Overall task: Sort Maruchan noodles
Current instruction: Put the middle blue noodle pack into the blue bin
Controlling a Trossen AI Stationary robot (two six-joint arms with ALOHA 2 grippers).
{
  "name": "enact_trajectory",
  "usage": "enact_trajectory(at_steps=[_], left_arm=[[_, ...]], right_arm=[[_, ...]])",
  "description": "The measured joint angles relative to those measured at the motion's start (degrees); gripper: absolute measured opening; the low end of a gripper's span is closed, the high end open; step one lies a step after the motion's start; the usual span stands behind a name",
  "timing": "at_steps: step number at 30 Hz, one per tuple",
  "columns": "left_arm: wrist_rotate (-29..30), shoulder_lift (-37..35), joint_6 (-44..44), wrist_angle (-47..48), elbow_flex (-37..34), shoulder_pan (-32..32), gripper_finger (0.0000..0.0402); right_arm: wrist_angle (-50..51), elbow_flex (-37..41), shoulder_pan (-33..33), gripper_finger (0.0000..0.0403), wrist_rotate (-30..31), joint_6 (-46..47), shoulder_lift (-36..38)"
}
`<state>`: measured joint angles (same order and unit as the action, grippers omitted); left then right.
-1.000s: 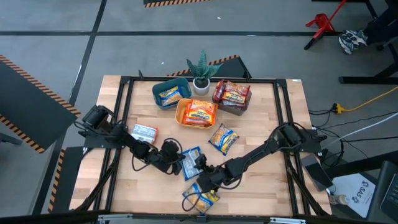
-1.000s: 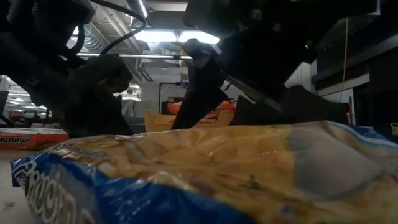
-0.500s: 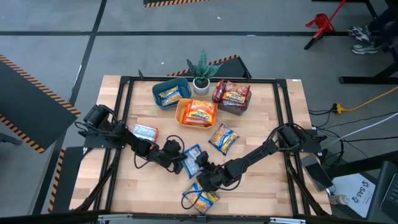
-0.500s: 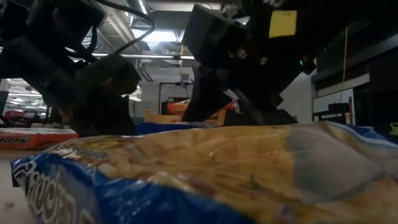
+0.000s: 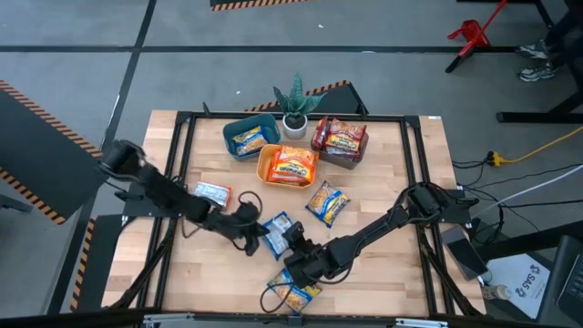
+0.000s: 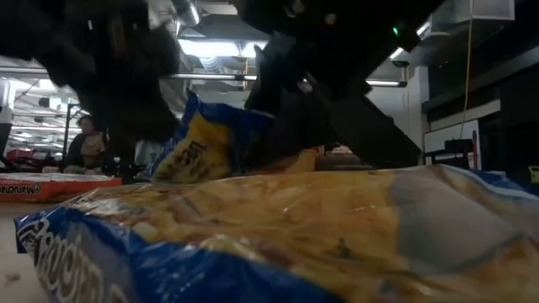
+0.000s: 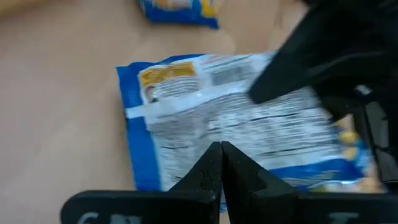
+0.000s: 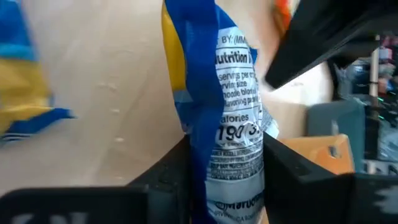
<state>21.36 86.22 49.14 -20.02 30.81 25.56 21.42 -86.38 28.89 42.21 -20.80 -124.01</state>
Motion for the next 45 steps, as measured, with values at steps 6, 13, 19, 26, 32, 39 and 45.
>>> enact_trajectory(at_steps=[6, 13, 19, 26, 32, 39, 45], left_arm=[[2.3, -15.2, -0.5, 8.1, 0.0, 1.0, 0.0], [11.7, -33.9, -6.3, 10.0, 0.1, 5.8, 0.0], [21.5, -46.6, -15.9, 9.7, 0.2, 11.6, 0.0], [30.1, -54.8, -24.0, 9.7, 0.2, 16.9, 0.0], [33.7, -57.2, -27.3, 10.3, 0.2, 18.8, 0.0], [34.8, -57.4, -27.3, 11.5, 0.2, 18.8, 0.0], [34.8, -57.4, -27.4, 11.9, 0.2, 18.8, 0.0]], right_arm=[[0.3, -2.3, -1.0, 0.0119, 4.7, -1.9, 0.5], [0.2, -7.6, -6.6, 0.0121, 8.4, -8.0, 0.7], [-0.5, -16.0, -15.6, 0.0121, 4.4, -9.0, 0.9], [-1.0, -23.6, -28.6, 0.0122, -2.4, 0.9, 1.0], [-2.2, -24.8, -36.8, 0.0123, -12.1, 13.6, 1.0], [2.3, -24.8, -42.1, 0.0124, -25.4, 26.8, 1.0], [2.0, -24.8, -44.6, 0.0124, -29.0, 30.8, 0.0]])
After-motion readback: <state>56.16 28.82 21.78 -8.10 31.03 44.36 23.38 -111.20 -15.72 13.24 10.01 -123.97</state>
